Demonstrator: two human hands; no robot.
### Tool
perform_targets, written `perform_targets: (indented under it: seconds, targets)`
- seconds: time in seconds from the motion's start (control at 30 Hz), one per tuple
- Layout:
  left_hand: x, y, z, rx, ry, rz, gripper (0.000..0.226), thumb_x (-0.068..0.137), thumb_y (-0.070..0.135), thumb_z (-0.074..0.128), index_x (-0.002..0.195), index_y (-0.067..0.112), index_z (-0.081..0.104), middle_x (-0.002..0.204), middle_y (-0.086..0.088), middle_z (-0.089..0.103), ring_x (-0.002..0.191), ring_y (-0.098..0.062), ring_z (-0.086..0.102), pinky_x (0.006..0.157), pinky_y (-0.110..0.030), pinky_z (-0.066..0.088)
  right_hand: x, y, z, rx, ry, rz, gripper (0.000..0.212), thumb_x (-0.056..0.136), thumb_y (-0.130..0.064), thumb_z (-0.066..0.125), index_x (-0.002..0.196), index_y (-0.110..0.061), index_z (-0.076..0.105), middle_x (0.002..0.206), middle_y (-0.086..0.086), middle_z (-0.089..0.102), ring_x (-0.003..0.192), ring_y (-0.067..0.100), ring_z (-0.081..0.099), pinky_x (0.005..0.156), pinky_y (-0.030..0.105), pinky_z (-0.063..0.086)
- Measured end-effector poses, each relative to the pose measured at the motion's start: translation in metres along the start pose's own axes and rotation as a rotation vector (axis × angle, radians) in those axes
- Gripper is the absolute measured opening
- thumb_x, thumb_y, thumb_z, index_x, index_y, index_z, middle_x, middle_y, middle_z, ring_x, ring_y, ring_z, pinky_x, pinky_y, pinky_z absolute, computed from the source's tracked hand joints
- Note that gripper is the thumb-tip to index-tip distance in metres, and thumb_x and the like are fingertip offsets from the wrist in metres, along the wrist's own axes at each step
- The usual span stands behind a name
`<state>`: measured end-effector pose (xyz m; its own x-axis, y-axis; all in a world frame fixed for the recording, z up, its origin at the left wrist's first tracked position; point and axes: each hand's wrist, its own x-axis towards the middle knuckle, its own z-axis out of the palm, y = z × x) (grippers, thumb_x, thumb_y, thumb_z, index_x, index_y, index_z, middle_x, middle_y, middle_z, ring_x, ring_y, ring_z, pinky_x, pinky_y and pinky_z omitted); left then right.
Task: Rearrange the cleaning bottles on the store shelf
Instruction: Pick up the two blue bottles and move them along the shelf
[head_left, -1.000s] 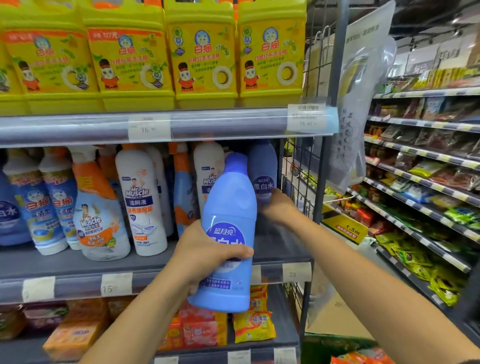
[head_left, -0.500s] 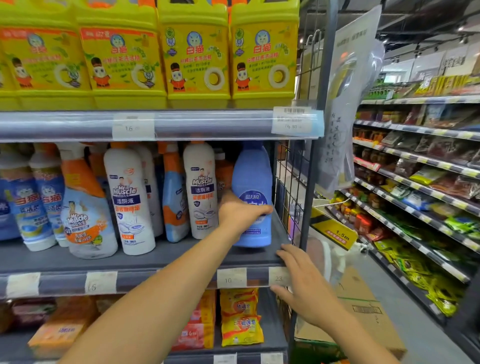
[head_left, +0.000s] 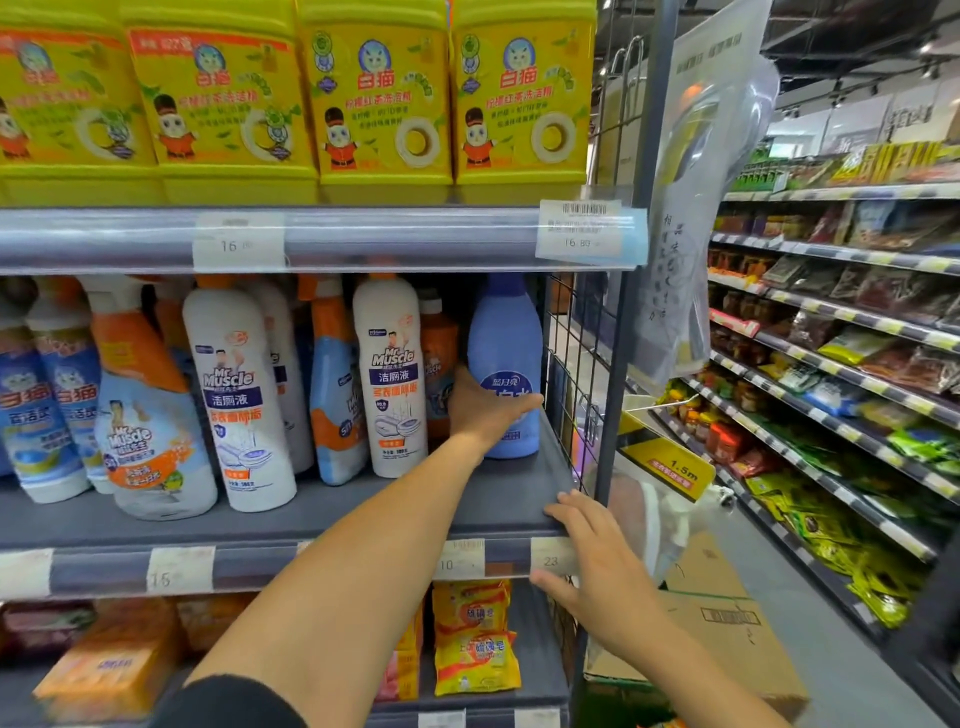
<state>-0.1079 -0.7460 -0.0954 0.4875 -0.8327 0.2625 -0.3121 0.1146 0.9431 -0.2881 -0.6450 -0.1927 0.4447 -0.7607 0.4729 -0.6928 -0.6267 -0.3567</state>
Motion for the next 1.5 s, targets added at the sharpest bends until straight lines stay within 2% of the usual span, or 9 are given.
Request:
perform_targets:
  seconds: [0.13,0.3,0.47,0.67,0.9,1.03,1.2,1.3,1.5]
  targets:
    - [-0.005,-0.012,0.005,0.066,-0.046,-0.173,0.091,0.047,0.045,0.09,0.122,0.01,0.051,0.125,-0.004,0.062,0.108,-0.023,0.062,0.087,-0.03,0.052,-0.001,-0.002,-0.002,0.01,-0.005,0.007,0.068,0.082,-0.05,0.065,0.14,-0.029,0.036,0.15,-0.012,0.028,0.142,0.006,0.016,0.112,0.021,0.016]
    - [-0.013,-0.012,0.013,0.314,0.054,-0.115,0.095,0.053,0.034,0.091,0.126,0.004,0.038,0.13,-0.013,0.055,0.117,-0.029,0.058,0.086,-0.028,0.048,-0.002,-0.006,-0.002,0.02,0.002,0.024,0.068,0.082,-0.047,0.067,0.139,-0.029,0.036,0.152,-0.011,0.027,0.143,0.006,0.014,0.113,0.023,0.015]
    - [-0.011,-0.008,0.014,0.318,0.02,-0.09,0.093,0.059,0.032,0.089,0.13,0.003,0.036,0.135,-0.016,0.051,0.122,-0.031,0.053,0.097,-0.035,0.048,-0.002,-0.008,-0.003,0.019,0.011,0.021,0.068,0.08,-0.046,0.069,0.138,-0.027,0.039,0.151,-0.009,0.03,0.143,0.007,0.016,0.112,0.022,0.014]
    - [-0.008,-0.008,0.012,0.322,0.02,-0.089,0.096,0.058,0.035,0.09,0.131,0.003,0.038,0.136,-0.015,0.05,0.125,-0.03,0.051,0.098,-0.033,0.045,-0.002,-0.008,-0.004,0.019,0.002,0.023,0.067,0.08,-0.047,0.068,0.137,-0.029,0.038,0.151,-0.01,0.029,0.143,0.007,0.015,0.112,0.022,0.016]
    - [-0.022,0.001,-0.002,0.473,-0.139,-0.145,0.07,0.071,0.035,0.083,0.125,0.002,0.052,0.127,-0.014,0.06,0.113,-0.029,0.061,0.093,-0.036,0.053,-0.001,-0.007,-0.007,0.0,-0.013,0.029,0.065,0.079,-0.05,0.068,0.134,-0.031,0.039,0.149,-0.009,0.032,0.141,0.008,0.02,0.113,0.029,0.025]
    - [-0.043,0.011,-0.039,0.524,-0.316,-0.083,0.052,0.073,0.033,0.08,0.116,0.009,0.063,0.119,-0.008,0.067,0.102,-0.024,0.063,0.081,-0.03,0.052,0.005,-0.009,-0.016,-0.104,-0.063,-0.012,0.063,0.078,-0.056,0.064,0.131,-0.028,0.042,0.138,-0.006,0.041,0.132,0.015,0.035,0.111,0.03,0.029]
    - [-0.084,0.021,-0.112,0.726,-0.542,0.048,0.057,0.077,0.038,0.077,0.126,0.016,0.058,0.122,-0.004,0.064,0.104,-0.017,0.061,0.09,-0.03,0.05,0.033,-0.037,-0.04,-0.344,-0.239,-0.062,0.054,0.086,-0.068,0.036,0.115,-0.025,0.05,0.112,0.001,0.054,0.109,0.025,0.05,0.094,0.038,0.039]
    - [-0.108,0.023,-0.16,0.925,-0.525,0.07,0.06,0.081,0.041,0.072,0.133,0.017,0.052,0.13,-0.005,0.058,0.112,-0.02,0.057,0.09,-0.031,0.049,0.054,-0.07,-0.043,-0.298,-0.352,-0.145,0.048,0.089,-0.062,0.042,0.11,-0.02,0.052,0.108,0.005,0.055,0.102,0.026,0.055,0.08,0.038,0.044]
    - [-0.154,0.023,-0.261,1.264,-0.397,-0.065,0.061,0.084,0.038,0.068,0.136,0.014,0.047,0.134,-0.011,0.054,0.119,-0.029,0.053,0.084,-0.032,0.044,0.077,-0.161,-0.017,-0.21,-0.48,-0.379,0.043,0.089,-0.05,0.052,0.118,-0.018,0.049,0.115,0.006,0.051,0.101,0.028,0.055,0.074,0.036,0.045]
